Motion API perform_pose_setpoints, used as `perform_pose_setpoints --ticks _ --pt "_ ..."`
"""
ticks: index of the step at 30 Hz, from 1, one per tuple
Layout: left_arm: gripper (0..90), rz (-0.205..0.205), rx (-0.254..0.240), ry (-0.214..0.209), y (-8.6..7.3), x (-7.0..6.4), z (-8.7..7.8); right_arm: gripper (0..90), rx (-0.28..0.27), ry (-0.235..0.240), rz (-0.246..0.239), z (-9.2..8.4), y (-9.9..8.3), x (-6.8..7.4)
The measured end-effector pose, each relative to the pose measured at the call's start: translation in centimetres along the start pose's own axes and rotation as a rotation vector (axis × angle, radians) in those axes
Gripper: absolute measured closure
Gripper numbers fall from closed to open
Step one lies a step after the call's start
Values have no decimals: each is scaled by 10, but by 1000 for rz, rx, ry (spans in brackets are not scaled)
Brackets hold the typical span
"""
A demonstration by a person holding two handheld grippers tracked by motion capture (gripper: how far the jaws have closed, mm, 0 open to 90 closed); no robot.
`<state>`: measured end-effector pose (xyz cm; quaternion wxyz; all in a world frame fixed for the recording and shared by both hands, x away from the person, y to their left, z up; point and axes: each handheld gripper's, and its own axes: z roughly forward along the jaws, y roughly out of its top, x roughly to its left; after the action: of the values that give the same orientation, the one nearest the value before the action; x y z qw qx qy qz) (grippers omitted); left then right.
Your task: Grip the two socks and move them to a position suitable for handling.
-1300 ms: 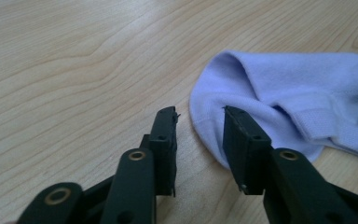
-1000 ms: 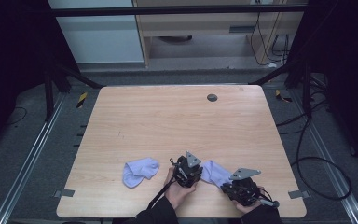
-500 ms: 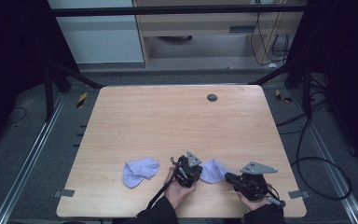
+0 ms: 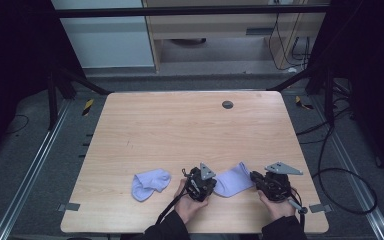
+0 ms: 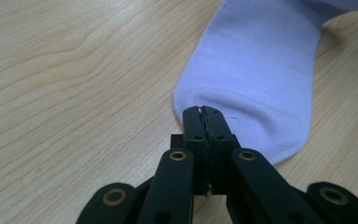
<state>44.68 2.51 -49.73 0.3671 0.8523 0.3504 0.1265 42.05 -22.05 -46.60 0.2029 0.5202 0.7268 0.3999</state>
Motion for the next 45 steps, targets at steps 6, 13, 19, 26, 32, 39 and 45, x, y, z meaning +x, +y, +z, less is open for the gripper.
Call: perform_pose_setpoints --ticks 6,13,19,26,32,39,45 --pt "890 6 -3 3 0 0 1 815 15 -68 22 10 1 -18" --pt "866 -6 -11 5 0 1 1 741 24 -128 13 17 4 -31" --pt "711 -22 -48 8 1 2 -5 613 -10 -137 -19 10 3 -39" --pt "687 -27 -26 25 -1 0 -8 602 71 -97 -32 17 -3 -43" --pt "741 -40 9 34 -2 0 -4 639 143 -75 -69 28 -7 -39" --pt "884 -44 20 26 0 -2 -1 864 171 -87 -71 27 -7 -39" --pt "889 -49 11 30 4 0 2 869 151 -102 -76 12 -5 -37"
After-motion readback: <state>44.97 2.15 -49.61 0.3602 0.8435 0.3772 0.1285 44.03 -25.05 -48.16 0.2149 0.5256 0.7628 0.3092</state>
